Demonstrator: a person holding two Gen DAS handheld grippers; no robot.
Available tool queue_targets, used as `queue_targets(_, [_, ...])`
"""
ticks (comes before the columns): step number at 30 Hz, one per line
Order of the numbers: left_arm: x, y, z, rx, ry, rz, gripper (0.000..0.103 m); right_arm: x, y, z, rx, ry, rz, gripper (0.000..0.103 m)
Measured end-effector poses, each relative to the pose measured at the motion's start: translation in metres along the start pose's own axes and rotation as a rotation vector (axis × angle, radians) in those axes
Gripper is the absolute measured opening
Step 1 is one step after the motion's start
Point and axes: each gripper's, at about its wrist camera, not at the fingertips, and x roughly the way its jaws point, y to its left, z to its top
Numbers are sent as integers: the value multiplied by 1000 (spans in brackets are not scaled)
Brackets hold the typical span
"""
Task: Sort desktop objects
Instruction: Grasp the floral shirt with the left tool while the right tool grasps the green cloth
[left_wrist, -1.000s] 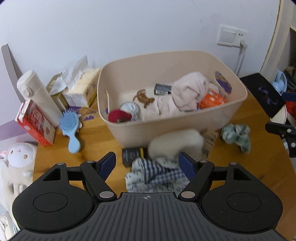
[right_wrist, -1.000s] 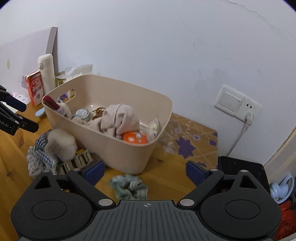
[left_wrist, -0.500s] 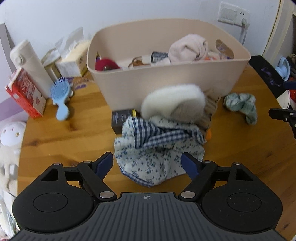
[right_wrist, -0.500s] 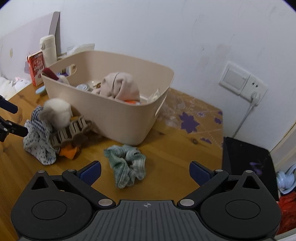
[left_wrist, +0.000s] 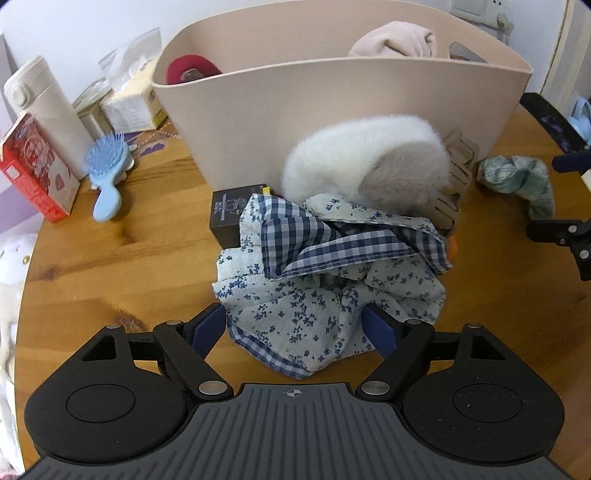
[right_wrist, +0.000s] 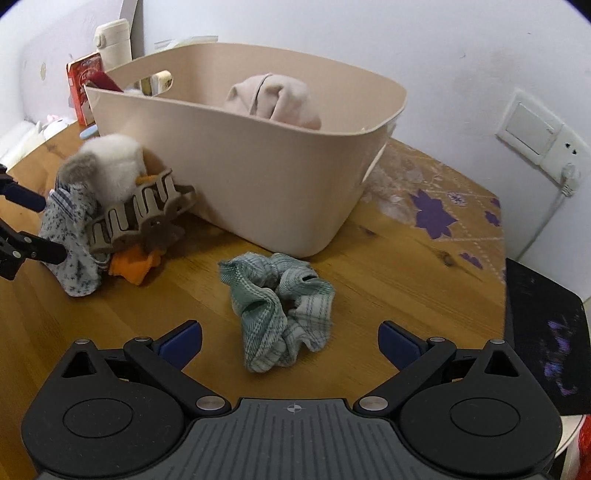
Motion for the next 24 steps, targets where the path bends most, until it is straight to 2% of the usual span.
queue_targets(5, [5, -3, -2, 3, -34, -1, 83, 12, 4, 2, -26, -2, -4, 103])
queue_targets(10, [5, -3, -2, -39, -18, -1, 83, 17, 9, 3, -26, -13, 9, 102])
queue_targets(12, [5, -3, -3, -37, -26, 0, 83, 19, 9, 3, -27, -10, 21, 93])
queue_targets(14, [5, -2, -4, -41, -31, -8, 83, 21, 8, 3, -29, -1, 27, 89])
queue_targets(16, [6, 1, -3, -51, -35, -23, 77, 20, 6, 3, -17, -9, 45, 79])
queue_targets(18, [6, 3, -2, -61, -44, -54, 61, 18, 5, 3, -6, -17, 54, 63])
queue_targets(19, [6, 3, -1, -56, -45, -62, 58, 17, 5, 3, 0, -22, 56, 59])
queue_targets(21, [5, 2, 3, -30, -47, -74, 44, 15, 5, 3, 10, -22, 67, 39])
queue_targets(22, [5, 3, 4, -21, -43, -83, 40, 14, 6, 3, 14, -21, 69, 36])
queue_targets(24, [5, 3, 6, -3, -31, -97, 23, 12, 7, 2, 17, -17, 72, 22])
